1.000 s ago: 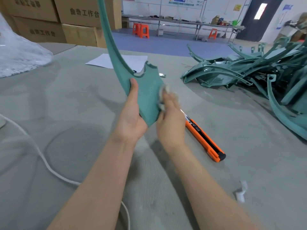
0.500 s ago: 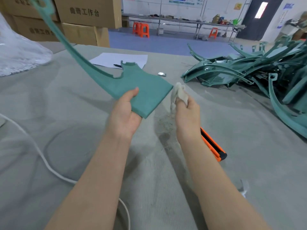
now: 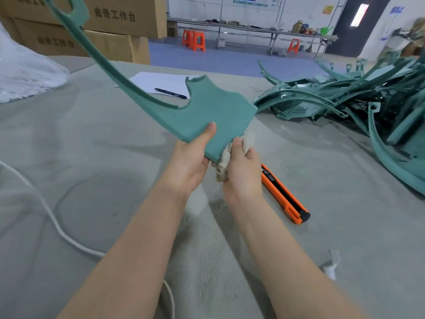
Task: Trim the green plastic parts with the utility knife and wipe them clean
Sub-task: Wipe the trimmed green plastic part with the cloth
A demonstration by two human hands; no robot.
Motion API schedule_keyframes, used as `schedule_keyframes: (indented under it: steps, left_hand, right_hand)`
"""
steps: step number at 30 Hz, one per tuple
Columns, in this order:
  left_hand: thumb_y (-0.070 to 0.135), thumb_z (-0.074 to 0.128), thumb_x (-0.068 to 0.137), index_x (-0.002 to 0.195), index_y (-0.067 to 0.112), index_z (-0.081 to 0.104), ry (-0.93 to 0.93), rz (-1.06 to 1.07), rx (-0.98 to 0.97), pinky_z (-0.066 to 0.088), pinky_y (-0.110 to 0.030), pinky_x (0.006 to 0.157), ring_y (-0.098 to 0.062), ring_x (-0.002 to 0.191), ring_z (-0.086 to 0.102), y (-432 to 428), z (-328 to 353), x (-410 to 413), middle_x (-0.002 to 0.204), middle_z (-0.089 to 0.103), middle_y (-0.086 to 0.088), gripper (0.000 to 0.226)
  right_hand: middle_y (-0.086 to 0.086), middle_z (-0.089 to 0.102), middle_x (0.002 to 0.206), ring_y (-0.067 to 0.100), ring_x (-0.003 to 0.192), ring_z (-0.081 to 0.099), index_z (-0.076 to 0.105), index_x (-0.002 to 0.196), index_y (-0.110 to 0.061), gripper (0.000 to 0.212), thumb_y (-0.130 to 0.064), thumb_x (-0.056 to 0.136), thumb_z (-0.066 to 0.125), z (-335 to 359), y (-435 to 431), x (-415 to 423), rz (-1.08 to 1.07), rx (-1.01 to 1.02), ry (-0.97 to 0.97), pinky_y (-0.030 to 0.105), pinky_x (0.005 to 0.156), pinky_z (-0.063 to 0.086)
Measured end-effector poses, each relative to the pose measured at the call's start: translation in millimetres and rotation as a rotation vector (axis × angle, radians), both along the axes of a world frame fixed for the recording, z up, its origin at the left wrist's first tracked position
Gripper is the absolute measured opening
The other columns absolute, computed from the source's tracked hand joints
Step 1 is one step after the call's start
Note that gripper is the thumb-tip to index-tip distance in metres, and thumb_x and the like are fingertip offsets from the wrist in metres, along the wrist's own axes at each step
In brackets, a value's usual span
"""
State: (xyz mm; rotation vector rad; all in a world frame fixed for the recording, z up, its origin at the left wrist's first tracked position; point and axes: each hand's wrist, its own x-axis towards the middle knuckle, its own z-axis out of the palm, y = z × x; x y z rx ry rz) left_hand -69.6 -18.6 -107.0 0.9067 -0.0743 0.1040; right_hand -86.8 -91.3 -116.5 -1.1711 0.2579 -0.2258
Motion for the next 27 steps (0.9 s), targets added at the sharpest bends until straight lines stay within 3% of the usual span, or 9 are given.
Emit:
schedule_keyframes:
  steps: [8,11,14,19,21,22,24,25,27]
  left_hand:
    - [0.004,0.059,0.092,0.099,0.015,0.064,0.099,-0.175,0.205,0.055,-0.019,0.06,-0.004,0.073,0.071,-2,-9,-3,0.079,0.074,0.01,0.015]
    - [0.004,0.059,0.091,0.098,0.017,0.064,0.085,-0.2,0.216,0.055,-0.019,0.058,-0.003,0.074,0.071,5,-7,-1,0.081,0.075,0.01,0.016]
    - [0.003,0.06,0.088,0.098,0.017,0.065,0.089,-0.211,0.206,0.056,-0.021,0.06,-0.006,0.077,0.072,17,-6,0,0.084,0.075,0.008,0.018]
    - [0.01,0.068,0.069,0.106,0.012,0.067,0.108,-0.281,0.205,0.059,-0.027,0.071,-0.014,0.091,0.072,40,-4,-1,0.101,0.075,-0.001,0.037]
    - [0.009,0.067,0.068,0.105,0.01,0.067,0.12,-0.295,0.234,0.059,-0.027,0.071,-0.016,0.09,0.072,41,-4,-2,0.1,0.075,-0.003,0.038]
    - [0.01,0.067,0.067,0.105,0.01,0.067,0.123,-0.301,0.244,0.059,-0.028,0.072,-0.017,0.09,0.072,40,-4,-3,0.101,0.075,-0.004,0.038]
    - [0.013,0.067,0.066,0.107,0.01,0.067,0.129,-0.294,0.246,0.059,-0.03,0.074,-0.018,0.092,0.072,39,-4,-3,0.104,0.074,-0.005,0.041]
    - [0.015,0.067,0.067,0.108,0.01,0.067,0.142,-0.288,0.232,0.059,-0.03,0.074,-0.019,0.092,0.071,40,-4,-3,0.104,0.074,-0.005,0.042]
    - [0.02,0.067,0.068,0.109,0.008,0.067,0.163,-0.288,0.169,0.059,-0.031,0.072,-0.02,0.093,0.072,44,-2,-4,0.104,0.074,-0.006,0.043]
  right_hand:
    - [0.011,0.059,0.091,0.025,0.085,0.06,0.047,0.08,-0.015,0.024,-0.022,0.103,0.043,3,-49,27,-0.201,0.024,0.044,0.054,0.091,0.052]
    - [0.011,0.065,0.094,0.029,0.09,0.065,0.053,0.082,-0.02,0.022,-0.025,0.102,0.044,3,-50,27,-0.188,-0.044,-0.006,0.059,0.09,0.051]
    - [0.012,0.069,0.098,0.031,0.095,0.066,0.059,0.084,-0.024,0.023,-0.026,0.101,0.045,0,-53,30,-0.19,-0.229,-0.066,0.055,0.089,0.053]
    - [0.005,0.062,0.082,0.01,0.062,0.058,0.054,0.083,-0.022,0.023,-0.027,0.103,0.044,6,-79,29,-0.269,-0.255,-0.117,0.032,0.065,0.05]
    - [-0.002,0.067,0.077,0.004,0.061,0.061,0.062,0.083,-0.02,0.029,-0.031,0.103,0.044,10,-84,21,-0.067,-0.323,-0.165,0.022,0.061,0.05]
    - [-0.006,0.07,0.081,0.003,0.067,0.063,0.068,0.09,-0.021,0.031,-0.034,0.103,0.043,10,-82,17,0.102,-0.4,-0.196,0.02,0.064,0.051]
    - [-0.011,0.067,0.115,0.001,0.104,0.061,0.063,0.123,-0.026,0.029,-0.032,0.102,0.044,7,-75,12,0.368,-0.637,-0.229,0.02,0.091,0.049]
    - [-0.012,0.059,0.129,0.0,0.118,0.053,0.054,0.135,-0.024,0.034,-0.026,0.102,0.045,6,-71,13,0.395,-0.762,-0.268,0.02,0.102,0.041]
    - [-0.011,0.058,0.124,0.002,0.112,0.052,0.052,0.134,-0.019,0.033,-0.018,0.101,0.047,5,-64,17,0.294,-0.95,-0.33,0.018,0.096,0.038]
